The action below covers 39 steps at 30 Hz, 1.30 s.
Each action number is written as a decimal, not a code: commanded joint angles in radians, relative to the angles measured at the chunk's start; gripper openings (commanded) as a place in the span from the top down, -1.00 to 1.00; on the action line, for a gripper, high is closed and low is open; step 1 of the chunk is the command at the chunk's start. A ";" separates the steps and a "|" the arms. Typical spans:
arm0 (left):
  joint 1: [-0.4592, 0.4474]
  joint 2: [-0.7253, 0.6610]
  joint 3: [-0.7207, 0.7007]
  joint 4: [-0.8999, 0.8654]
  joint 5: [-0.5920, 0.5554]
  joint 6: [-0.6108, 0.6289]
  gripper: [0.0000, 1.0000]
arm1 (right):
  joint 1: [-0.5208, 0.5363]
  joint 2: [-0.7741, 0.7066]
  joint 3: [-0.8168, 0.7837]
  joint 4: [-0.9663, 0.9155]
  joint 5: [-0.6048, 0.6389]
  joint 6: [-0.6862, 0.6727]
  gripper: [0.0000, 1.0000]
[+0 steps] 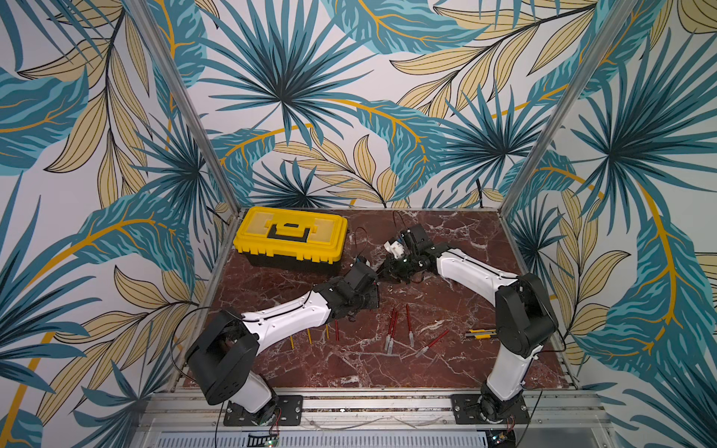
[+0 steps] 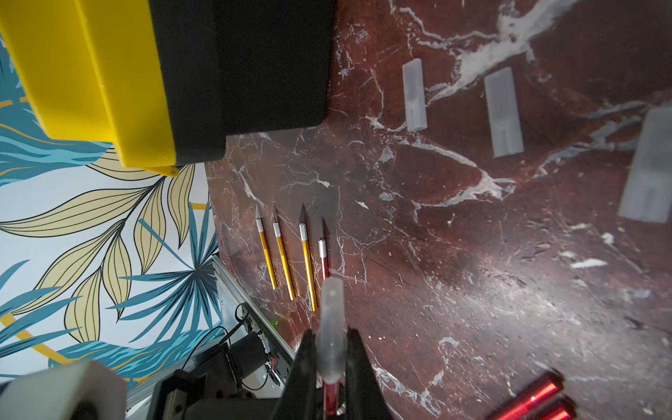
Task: Remove protective caps from carving knives
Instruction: Remove the protective sleeve from the carving knife.
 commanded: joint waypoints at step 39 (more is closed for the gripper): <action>-0.040 -0.030 -0.104 -0.182 0.089 -0.023 1.00 | -0.249 0.204 0.331 0.012 0.102 -0.092 1.00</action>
